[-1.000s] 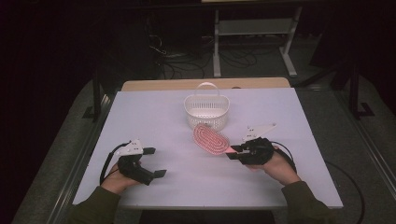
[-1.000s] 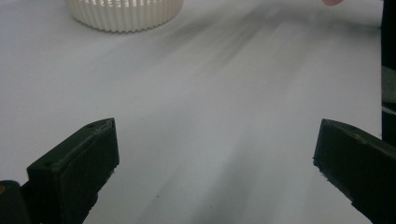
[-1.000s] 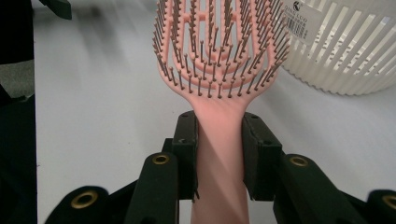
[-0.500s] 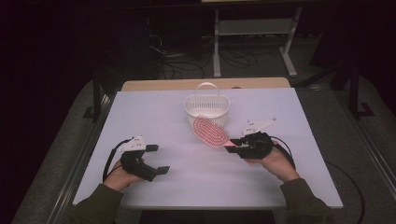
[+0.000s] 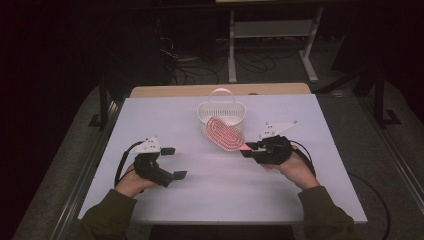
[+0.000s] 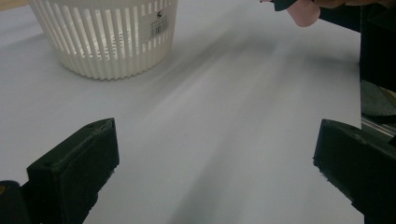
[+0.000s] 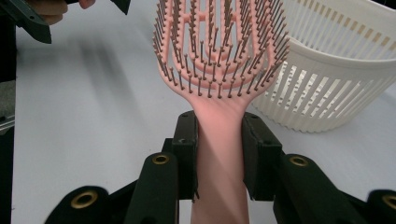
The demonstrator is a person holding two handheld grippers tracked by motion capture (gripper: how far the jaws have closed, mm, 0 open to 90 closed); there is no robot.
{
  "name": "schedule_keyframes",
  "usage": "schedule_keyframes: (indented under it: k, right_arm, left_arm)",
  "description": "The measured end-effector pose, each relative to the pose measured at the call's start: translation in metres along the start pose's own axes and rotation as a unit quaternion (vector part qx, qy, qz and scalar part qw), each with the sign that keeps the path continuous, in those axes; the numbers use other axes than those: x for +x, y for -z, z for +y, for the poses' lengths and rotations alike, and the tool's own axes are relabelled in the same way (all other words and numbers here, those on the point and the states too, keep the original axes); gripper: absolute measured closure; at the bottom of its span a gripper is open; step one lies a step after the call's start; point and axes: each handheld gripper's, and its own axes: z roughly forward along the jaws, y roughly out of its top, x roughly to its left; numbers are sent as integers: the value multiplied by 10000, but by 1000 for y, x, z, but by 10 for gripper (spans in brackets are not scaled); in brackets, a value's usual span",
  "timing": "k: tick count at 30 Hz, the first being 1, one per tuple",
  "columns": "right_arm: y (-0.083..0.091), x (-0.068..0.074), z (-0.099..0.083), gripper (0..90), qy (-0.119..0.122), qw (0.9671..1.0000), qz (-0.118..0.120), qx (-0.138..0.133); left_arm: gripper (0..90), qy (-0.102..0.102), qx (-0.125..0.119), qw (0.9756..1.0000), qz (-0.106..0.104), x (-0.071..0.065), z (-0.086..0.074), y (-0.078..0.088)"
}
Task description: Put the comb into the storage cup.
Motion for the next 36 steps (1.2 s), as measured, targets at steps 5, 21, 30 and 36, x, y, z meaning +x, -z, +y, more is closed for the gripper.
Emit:
schedule_keyframes:
  k: [5,21,30,36]
  right_arm:
    - [-1,-1,1,687,-16,10000,-22,-19]
    - [3,-4,4,686,-165,9996,-225,-79]
    - [5,-1,0,686,-292,9991,-289,-138]
    - [4,0,-5,687,-347,9990,-241,-125]
  left_arm:
    - [0,19,18,10000,-34,2,5,-5]
    - [1,-66,21,9998,-169,5,25,-20]
    - [2,-6,12,9997,-228,9,29,-29]
    - [2,81,-94,9996,-241,16,35,-35]
